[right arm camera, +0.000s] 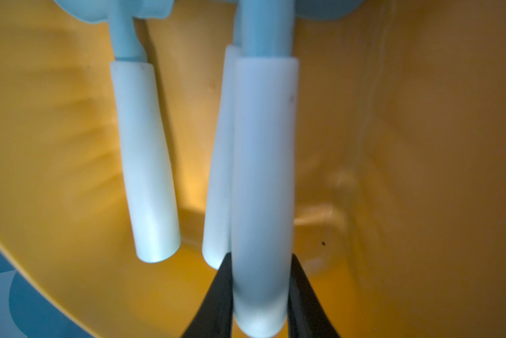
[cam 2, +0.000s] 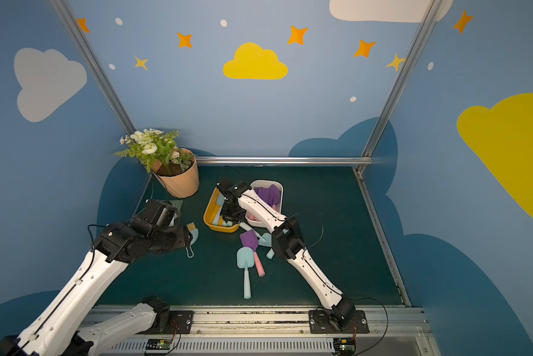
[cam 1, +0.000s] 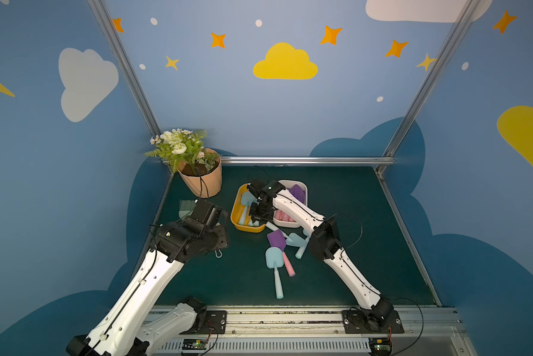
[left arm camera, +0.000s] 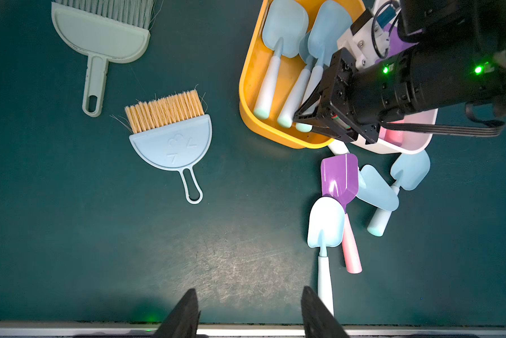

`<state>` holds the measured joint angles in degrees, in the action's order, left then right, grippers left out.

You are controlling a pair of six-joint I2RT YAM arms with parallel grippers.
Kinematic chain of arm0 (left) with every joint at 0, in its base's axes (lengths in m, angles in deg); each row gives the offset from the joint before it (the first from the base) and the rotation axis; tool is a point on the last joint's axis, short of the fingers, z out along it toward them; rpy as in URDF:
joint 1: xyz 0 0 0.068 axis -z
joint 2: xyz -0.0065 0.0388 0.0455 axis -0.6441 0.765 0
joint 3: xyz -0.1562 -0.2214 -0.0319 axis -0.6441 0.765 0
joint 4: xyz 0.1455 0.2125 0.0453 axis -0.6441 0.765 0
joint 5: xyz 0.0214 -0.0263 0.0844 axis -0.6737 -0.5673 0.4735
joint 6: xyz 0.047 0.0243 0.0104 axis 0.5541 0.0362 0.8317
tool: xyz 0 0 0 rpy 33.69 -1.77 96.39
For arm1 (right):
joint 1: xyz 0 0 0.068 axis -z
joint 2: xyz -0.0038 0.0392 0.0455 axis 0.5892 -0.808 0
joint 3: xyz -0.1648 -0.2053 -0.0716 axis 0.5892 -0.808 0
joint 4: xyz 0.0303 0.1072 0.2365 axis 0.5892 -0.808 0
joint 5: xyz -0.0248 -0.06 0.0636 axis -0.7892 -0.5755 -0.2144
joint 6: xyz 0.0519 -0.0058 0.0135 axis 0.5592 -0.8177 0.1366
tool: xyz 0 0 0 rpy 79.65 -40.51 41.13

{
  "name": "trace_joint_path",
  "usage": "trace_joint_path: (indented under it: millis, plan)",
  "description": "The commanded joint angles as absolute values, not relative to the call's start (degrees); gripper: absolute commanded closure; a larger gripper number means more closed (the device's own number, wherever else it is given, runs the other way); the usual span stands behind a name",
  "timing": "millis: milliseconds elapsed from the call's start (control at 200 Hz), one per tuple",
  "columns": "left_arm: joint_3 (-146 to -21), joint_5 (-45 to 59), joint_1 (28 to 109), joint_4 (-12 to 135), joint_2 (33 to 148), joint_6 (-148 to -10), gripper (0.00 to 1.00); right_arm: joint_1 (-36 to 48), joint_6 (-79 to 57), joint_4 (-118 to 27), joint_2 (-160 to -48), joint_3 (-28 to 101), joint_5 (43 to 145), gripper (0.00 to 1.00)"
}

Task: Sort the small shovels by color and place them into the storage box
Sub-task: Place the shovel in the storage box.

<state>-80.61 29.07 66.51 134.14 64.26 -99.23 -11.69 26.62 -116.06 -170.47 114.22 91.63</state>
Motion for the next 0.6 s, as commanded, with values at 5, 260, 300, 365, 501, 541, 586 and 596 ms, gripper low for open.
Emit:
trace_joint_path:
  millis: [5,260,300,365,501,541,586,596]
  plan:
    - [-80.2,29.1,66.4,134.8,63.8,-98.8,0.52,-11.2,26.2,-118.0,-171.2,114.0,90.4,0.74]
    - [-80.2,29.2,66.4,134.8,63.7,-98.8,0.52,-11.2,26.3,-118.0,-170.9,113.9,90.2,0.69]
    - [-80.1,29.2,66.3,134.8,63.7,-98.8,0.52,-11.1,26.4,-118.0,-170.9,113.9,90.1,0.69]
    - [-80.1,29.2,66.4,134.8,63.7,-98.8,0.52,-11.2,26.3,-118.0,-170.6,113.9,89.7,0.68]
    - [-80.1,29.1,66.3,134.8,63.5,-98.8,0.52,-11.2,25.9,-118.2,-169.6,113.9,88.4,0.66]
    - [-80.1,29.2,66.3,134.8,63.4,-98.7,0.52,-11.3,25.6,-118.2,-169.2,113.9,87.7,0.66]
    - [-80.1,29.1,66.4,134.8,63.4,-98.8,0.52,-11.2,25.4,-118.1,-168.6,113.8,87.2,0.66]
    - [-80.1,29.1,66.4,134.8,63.4,-98.8,0.52,-11.2,25.3,-118.1,-168.4,113.8,87.1,0.66]
